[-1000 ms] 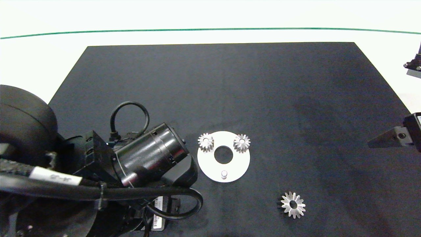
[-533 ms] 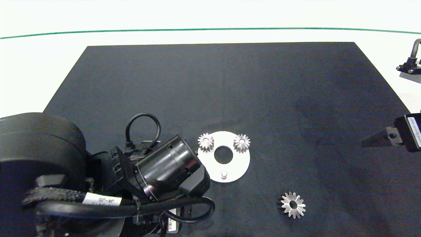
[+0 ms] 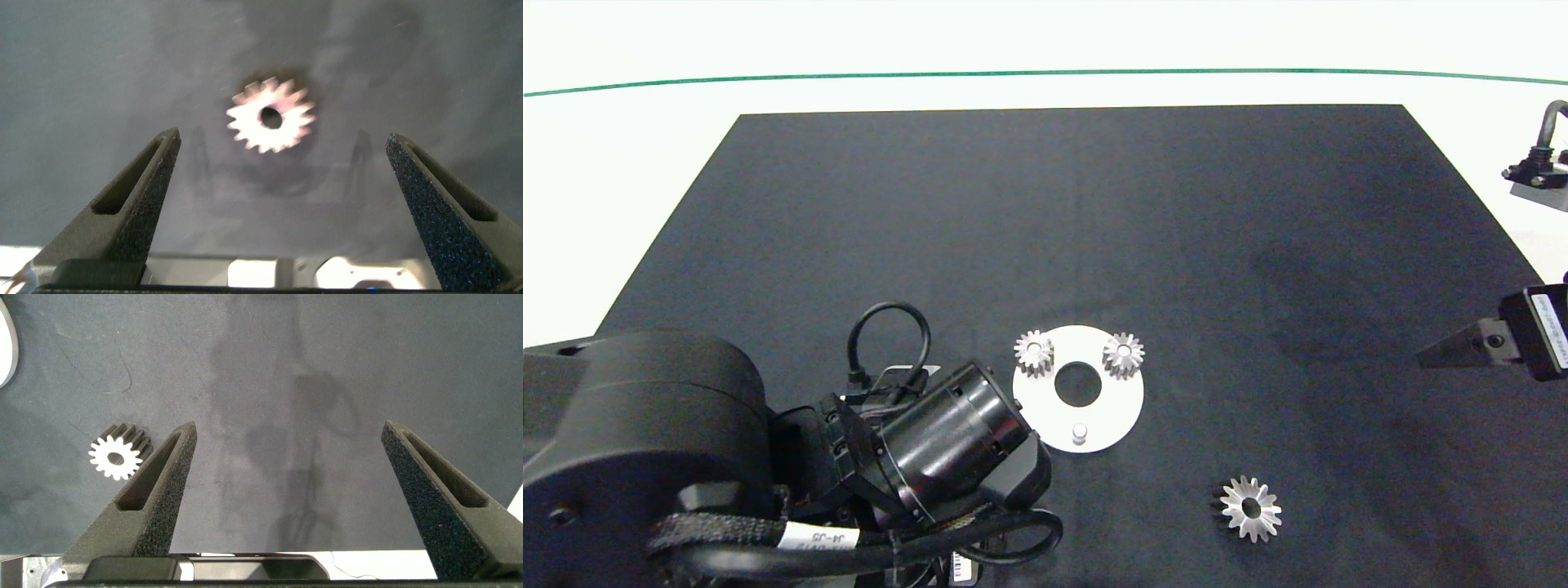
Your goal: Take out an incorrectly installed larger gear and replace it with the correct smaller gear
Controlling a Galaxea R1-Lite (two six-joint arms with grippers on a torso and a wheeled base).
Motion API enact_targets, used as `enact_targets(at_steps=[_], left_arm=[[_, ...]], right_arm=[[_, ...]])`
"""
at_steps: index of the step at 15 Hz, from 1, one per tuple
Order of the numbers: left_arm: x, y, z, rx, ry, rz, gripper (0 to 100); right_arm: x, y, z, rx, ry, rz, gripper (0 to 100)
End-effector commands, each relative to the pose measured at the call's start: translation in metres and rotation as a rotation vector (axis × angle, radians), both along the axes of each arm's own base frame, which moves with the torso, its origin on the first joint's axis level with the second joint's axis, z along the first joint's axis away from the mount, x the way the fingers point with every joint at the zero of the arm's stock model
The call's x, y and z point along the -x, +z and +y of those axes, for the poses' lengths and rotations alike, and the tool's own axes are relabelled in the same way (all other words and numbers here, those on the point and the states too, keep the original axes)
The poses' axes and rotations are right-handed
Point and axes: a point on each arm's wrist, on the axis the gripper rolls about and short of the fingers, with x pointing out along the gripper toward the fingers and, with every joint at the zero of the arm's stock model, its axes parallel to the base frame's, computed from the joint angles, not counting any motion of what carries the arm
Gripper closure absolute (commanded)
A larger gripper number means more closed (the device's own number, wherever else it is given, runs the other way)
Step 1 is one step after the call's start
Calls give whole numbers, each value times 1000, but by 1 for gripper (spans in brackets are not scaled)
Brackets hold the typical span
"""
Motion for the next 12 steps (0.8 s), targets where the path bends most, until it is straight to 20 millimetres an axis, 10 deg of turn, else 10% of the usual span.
enact_targets(at_steps=[1, 12], left_arm=[[-3, -8, -3, -16, 7, 10, 0], [-8, -24, -1, -11, 25, 3, 13]], right_arm=[[1, 0, 0, 1, 0, 5, 9], [1, 0, 0, 0, 0, 3, 9]])
